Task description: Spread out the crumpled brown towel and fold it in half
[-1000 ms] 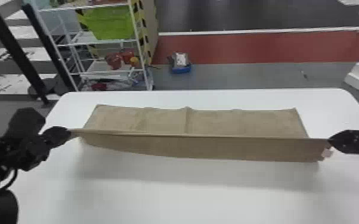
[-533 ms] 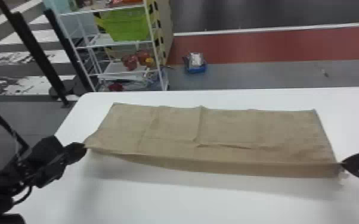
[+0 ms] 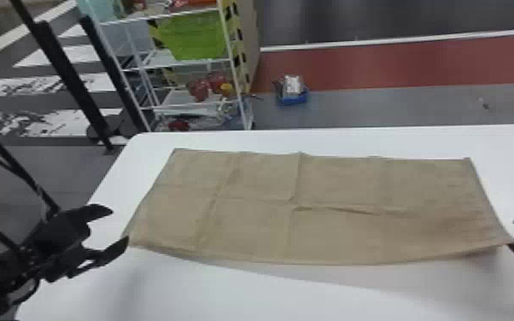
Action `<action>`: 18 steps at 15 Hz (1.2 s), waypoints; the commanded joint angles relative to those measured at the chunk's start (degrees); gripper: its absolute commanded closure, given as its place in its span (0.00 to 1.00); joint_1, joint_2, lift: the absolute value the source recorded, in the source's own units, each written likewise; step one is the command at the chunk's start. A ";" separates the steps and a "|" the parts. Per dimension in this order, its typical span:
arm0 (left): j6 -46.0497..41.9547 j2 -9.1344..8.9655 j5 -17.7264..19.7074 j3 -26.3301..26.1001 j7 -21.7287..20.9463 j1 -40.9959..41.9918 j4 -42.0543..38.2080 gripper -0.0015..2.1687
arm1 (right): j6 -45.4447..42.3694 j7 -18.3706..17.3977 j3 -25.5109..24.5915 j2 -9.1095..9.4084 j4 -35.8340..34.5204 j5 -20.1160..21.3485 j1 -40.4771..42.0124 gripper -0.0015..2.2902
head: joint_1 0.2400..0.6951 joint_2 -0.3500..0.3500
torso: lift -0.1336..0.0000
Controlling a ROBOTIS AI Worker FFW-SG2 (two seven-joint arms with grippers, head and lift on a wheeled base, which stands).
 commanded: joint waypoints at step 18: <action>2.17 -2.42 9.47 4.73 -0.24 2.91 -4.61 0.01 | -8.93 0.28 4.22 -5.47 -0.86 8.33 5.05 0.20 | 1.00 0.86 | 0.00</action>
